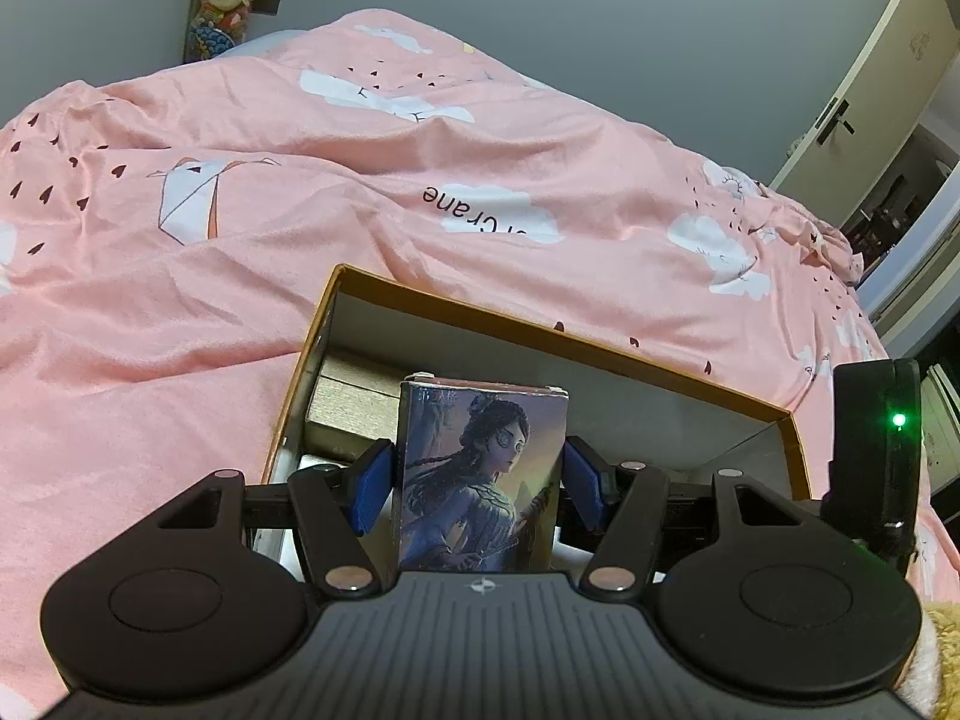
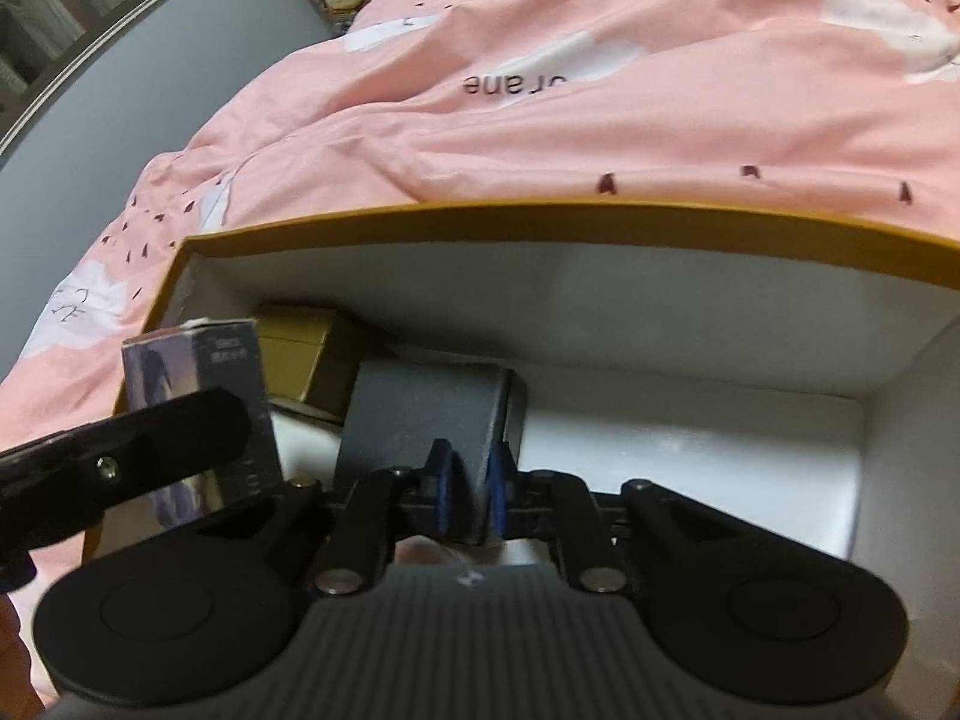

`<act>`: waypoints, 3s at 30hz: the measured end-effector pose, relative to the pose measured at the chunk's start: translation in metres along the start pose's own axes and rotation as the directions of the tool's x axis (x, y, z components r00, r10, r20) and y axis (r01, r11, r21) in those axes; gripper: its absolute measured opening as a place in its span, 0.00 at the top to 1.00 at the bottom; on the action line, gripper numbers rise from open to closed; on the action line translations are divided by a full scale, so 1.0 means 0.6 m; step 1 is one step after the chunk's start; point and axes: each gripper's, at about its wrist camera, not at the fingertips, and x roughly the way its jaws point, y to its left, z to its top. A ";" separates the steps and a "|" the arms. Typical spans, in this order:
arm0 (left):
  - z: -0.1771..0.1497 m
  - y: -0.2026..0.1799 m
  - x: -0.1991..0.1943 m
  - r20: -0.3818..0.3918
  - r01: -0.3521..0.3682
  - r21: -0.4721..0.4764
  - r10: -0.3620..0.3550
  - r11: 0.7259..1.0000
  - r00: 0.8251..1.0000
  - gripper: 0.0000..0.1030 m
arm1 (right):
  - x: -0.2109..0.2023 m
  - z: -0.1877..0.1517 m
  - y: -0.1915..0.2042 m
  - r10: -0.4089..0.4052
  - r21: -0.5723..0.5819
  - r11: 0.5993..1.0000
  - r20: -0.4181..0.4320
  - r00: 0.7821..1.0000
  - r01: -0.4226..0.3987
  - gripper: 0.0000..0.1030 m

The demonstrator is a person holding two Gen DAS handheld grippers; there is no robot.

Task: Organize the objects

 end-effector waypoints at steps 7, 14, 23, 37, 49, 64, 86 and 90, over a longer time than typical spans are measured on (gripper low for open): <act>0.004 -0.010 -0.003 0.000 0.017 0.010 -0.017 1.000 1.000 0.33 | -0.036 -0.002 0.005 -0.037 -0.055 0.998 0.041 0.998 0.039 0.83; 0.004 -0.072 0.013 -0.013 0.072 0.025 -0.072 0.997 0.997 0.33 | -0.108 -0.017 -0.004 -0.177 -0.166 0.967 0.106 0.978 0.193 0.83; -0.010 -0.125 0.096 -0.140 0.067 0.069 -0.056 0.995 0.989 0.33 | -0.130 -0.032 -0.031 -0.262 -0.267 0.920 0.119 0.958 0.285 0.83; 0.003 -0.140 0.175 -0.310 0.096 0.136 -0.049 0.986 0.950 0.32 | -0.088 -0.033 -0.036 -0.277 -0.347 0.895 0.056 0.959 0.279 0.83; 0.021 -0.111 0.190 -0.338 0.129 0.066 -0.099 0.989 0.936 0.27 | -0.082 -0.039 -0.034 -0.251 -0.383 0.889 0.055 0.967 0.252 0.80; -0.043 -0.111 0.070 -0.327 0.045 0.454 0.119 0.890 0.937 0.33 | -0.081 -0.069 -0.003 -0.248 -0.614 0.772 -0.054 0.967 0.164 0.62; -0.061 -0.080 0.053 -0.323 0.026 0.467 0.143 0.884 0.935 0.47 | -0.067 -0.091 0.047 -0.095 -0.534 0.844 -0.227 0.969 -0.042 0.83; -0.061 -0.078 0.059 -0.321 0.026 0.442 0.131 0.896 0.938 0.48 | -0.069 -0.083 0.027 -0.200 -0.572 0.816 -0.153 0.968 0.078 0.61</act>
